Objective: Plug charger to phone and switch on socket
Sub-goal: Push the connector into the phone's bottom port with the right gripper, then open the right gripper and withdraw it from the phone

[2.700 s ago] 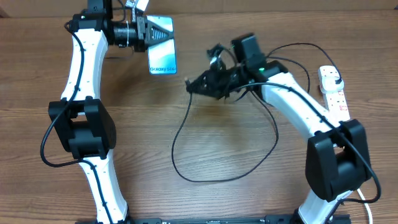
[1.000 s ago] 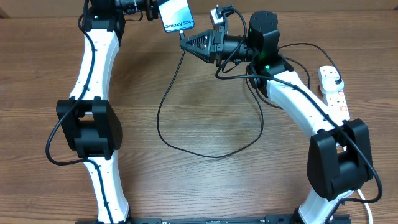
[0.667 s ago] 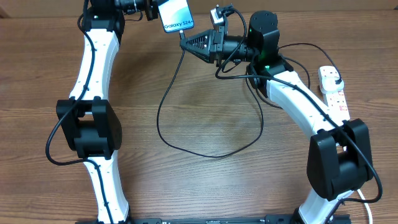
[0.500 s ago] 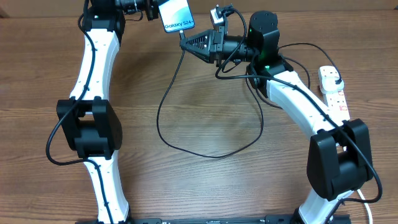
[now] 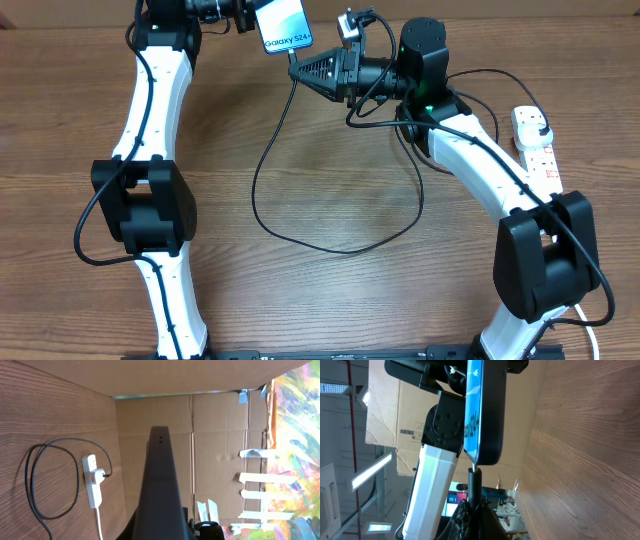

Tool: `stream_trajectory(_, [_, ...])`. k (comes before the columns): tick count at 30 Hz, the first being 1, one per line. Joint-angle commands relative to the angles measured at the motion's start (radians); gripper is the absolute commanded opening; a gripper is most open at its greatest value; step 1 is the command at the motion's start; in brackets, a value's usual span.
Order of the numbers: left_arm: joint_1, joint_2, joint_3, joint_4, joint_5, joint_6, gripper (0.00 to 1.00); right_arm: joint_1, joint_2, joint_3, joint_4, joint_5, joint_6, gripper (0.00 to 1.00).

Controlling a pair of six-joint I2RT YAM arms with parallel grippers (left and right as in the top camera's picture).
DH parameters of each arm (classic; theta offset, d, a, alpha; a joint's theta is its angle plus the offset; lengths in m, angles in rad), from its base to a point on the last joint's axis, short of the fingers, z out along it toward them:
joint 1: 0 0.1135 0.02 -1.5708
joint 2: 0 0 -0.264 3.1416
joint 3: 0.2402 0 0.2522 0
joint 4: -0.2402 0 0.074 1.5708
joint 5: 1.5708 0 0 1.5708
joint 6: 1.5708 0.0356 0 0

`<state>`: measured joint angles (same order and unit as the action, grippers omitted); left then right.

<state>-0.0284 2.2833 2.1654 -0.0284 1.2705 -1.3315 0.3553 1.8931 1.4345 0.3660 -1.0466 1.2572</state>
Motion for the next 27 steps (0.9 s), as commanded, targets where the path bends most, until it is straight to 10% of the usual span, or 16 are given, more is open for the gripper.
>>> stream_trajectory(1, [-0.035, -0.035, 0.016, 0.007, 0.081, 0.020, 0.04, -0.003, -0.032, 0.014, 0.007, 0.072, 0.003, 0.04])
stream_trajectory(27, [-0.061, -0.035, 0.016, 0.007, 0.291, 0.078, 0.04, -0.003, -0.032, 0.014, -0.012, 0.160, -0.008, 0.04])
